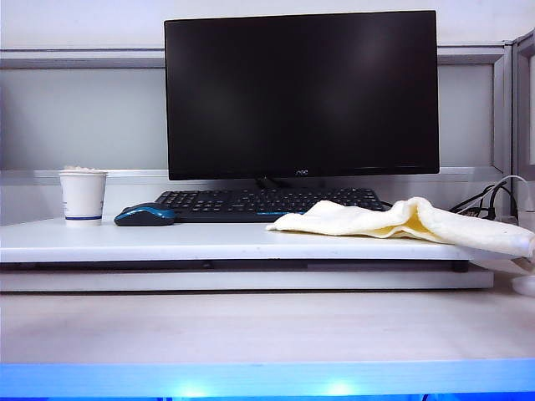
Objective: Wipe the tabletop with a clean cloth to remove dust and stains.
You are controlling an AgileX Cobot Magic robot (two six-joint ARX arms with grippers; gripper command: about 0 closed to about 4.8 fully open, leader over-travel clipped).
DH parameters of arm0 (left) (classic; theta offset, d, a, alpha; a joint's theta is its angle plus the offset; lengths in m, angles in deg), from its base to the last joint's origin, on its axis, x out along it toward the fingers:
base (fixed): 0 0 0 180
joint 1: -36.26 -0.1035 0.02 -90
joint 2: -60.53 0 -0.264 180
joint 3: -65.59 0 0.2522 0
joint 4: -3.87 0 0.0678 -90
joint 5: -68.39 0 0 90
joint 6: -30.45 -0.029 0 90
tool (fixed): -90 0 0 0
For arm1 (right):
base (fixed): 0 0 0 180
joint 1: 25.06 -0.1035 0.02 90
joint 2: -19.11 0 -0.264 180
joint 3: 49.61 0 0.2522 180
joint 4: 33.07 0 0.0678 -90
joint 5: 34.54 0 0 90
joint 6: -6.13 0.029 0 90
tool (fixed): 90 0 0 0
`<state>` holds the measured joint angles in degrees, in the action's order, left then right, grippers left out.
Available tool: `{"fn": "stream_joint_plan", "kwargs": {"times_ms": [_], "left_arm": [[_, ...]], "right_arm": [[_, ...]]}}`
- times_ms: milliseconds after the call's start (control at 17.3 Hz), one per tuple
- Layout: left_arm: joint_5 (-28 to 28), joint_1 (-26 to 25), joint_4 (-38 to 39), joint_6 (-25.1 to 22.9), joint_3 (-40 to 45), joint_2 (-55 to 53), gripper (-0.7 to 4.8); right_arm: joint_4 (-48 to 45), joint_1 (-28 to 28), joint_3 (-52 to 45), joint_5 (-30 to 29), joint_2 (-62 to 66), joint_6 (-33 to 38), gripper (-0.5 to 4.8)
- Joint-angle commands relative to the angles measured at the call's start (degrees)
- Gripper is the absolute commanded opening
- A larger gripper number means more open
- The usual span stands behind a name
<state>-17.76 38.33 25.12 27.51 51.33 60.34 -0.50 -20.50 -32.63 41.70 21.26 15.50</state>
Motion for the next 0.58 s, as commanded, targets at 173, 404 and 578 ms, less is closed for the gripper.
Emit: {"fn": "stream_joint_plan", "kwargs": {"times_ms": [173, 404, 578], "left_arm": [[-0.2, 0.0, -0.5, 0.0, 0.0, 0.0, -0.05], [-0.2, 0.0, -0.5, 0.0, 0.0, 0.0, -0.05], [-0.2, 0.0, -0.5, 0.0, 0.0, 0.0, -0.05]], "right_arm": [[-0.2, -3.6, -0.1, -0.2, 0.0, -0.2, -0.08], [-0.2, -4.9, -0.1, 0.2, 0.0, -0.2, -0.08], [-0.3, -4.9, -0.1, 0.7, 0.0, -0.3, -0.08]]}}
